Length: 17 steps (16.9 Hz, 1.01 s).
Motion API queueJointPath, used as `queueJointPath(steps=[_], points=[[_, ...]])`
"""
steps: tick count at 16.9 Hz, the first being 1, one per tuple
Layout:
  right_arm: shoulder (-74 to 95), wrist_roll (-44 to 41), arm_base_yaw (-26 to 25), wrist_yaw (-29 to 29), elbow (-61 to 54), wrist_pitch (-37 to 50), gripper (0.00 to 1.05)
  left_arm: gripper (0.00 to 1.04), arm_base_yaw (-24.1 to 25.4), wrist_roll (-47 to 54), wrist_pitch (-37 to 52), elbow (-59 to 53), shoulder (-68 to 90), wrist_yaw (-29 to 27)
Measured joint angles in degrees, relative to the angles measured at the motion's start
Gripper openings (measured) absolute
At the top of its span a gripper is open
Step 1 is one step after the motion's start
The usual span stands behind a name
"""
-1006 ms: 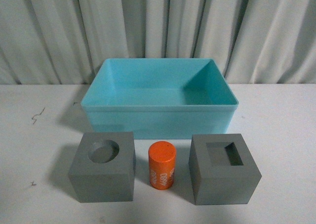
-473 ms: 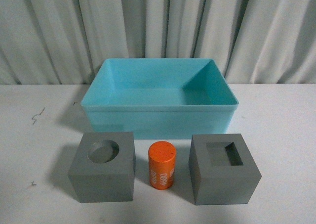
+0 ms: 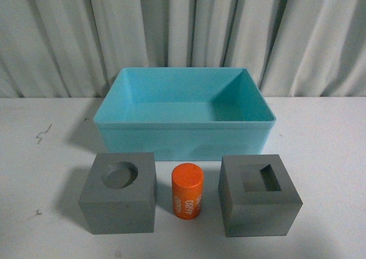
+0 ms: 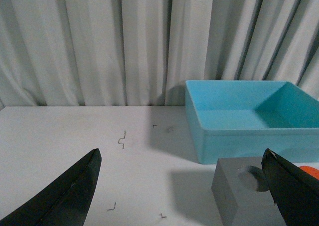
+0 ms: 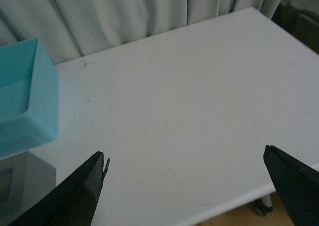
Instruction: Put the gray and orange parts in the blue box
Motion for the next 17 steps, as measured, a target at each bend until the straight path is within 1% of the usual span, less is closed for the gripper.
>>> queueJointPath(steps=[1, 2, 3, 6, 9, 10, 11, 12, 17], points=[[8.31, -3.41, -2.84, -3.37, 4.09, 5.25, 0.98, 0.98, 0.00, 0.00, 0.00, 0.00, 0.00, 0.00], [14.03, -6.01, -1.95, -4.04, 6.14, 8.33, 0.98, 0.98, 0.00, 0.00, -0.02, 0.00, 0.00, 0.00], [19.80, -7.82, 0.90, -4.76, 7.54, 10.82, 0.98, 0.98, 0.00, -0.02, -0.02, 0.00, 0.00, 0.00], [31.82, -6.88, 11.80, 0.85, 8.46, 19.15, 0.98, 0.98, 0.00, 0.00, 0.00, 0.00, 0.00, 0.00], [40.57, -1.36, 24.98, 7.41, 9.40, 24.11, 0.98, 0.98, 0.00, 0.00, 0.00, 0.00, 0.00, 0.00], [43.41, 0.50, 28.85, 8.79, 10.45, 25.46, 0.98, 0.98, 0.00, -0.02, 0.00, 0.00, 0.00, -0.02], [45.83, 1.70, 31.69, 9.81, 11.28, 26.60, 0.98, 0.98, 0.00, 0.00, 0.00, 0.00, 0.00, 0.00], [48.22, 2.49, 33.38, 10.82, 11.96, 27.34, 0.98, 0.98, 0.00, 0.00, 0.00, 0.00, 0.00, 0.00], [57.31, 4.48, 34.99, 13.79, 14.19, 28.37, 0.98, 0.98, 0.00, -0.02, 0.00, 0.00, 0.00, 0.00]])
